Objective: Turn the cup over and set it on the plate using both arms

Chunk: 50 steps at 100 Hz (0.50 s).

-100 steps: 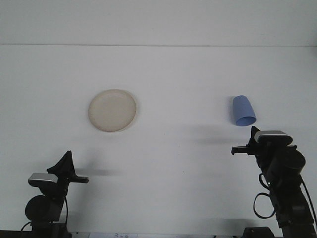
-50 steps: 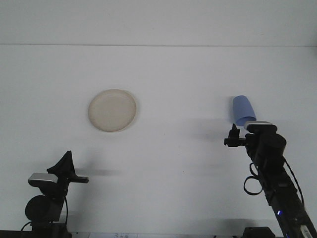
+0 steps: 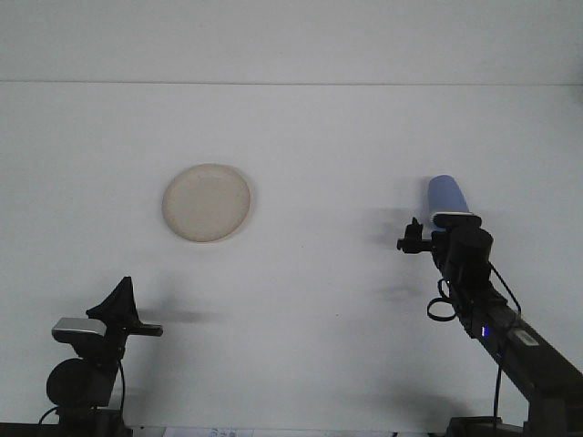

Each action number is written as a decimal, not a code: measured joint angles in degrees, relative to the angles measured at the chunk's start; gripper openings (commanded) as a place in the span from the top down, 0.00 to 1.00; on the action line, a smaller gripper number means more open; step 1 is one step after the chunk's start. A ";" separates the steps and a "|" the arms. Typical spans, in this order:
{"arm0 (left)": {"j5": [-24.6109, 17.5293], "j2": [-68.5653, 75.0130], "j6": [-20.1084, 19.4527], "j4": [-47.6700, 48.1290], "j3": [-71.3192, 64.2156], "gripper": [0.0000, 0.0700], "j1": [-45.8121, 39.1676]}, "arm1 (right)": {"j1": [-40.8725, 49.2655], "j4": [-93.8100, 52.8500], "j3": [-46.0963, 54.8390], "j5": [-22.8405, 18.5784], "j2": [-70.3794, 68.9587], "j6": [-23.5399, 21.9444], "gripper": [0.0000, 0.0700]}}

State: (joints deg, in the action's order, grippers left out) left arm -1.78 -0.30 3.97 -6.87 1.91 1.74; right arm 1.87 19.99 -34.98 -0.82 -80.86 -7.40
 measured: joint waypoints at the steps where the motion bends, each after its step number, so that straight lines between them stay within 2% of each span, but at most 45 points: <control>1: 0.00 0.00 0.00 0.00 0.00 0.98 0.00 | 0.00 0.68 0.00 0.17 -0.42 0.00 0.35; 13: 0.00 0.00 0.00 0.00 0.00 0.98 0.00 | -0.26 7.52 -0.02 0.85 -4.55 -0.15 0.36; 28: 0.00 0.00 0.00 0.00 0.00 0.98 0.00 | -0.90 9.07 -2.08 0.81 -8.50 -0.20 0.39; 36: 0.00 0.00 0.00 0.00 0.00 0.98 0.00 | -1.38 9.14 -3.67 0.74 -10.19 -0.24 0.55; 49: 0.00 0.00 0.00 0.00 0.00 0.98 0.00 | -2.27 9.44 -5.97 -0.74 -12.24 -0.35 1.00; 50: 0.00 0.00 0.00 0.00 0.00 0.98 0.00 | -2.34 9.46 -6.05 -0.81 -12.33 -0.37 1.00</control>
State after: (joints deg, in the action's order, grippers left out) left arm -1.78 -0.30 3.97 -6.87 1.91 1.74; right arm -0.47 29.45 -41.04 -1.63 -93.19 -7.77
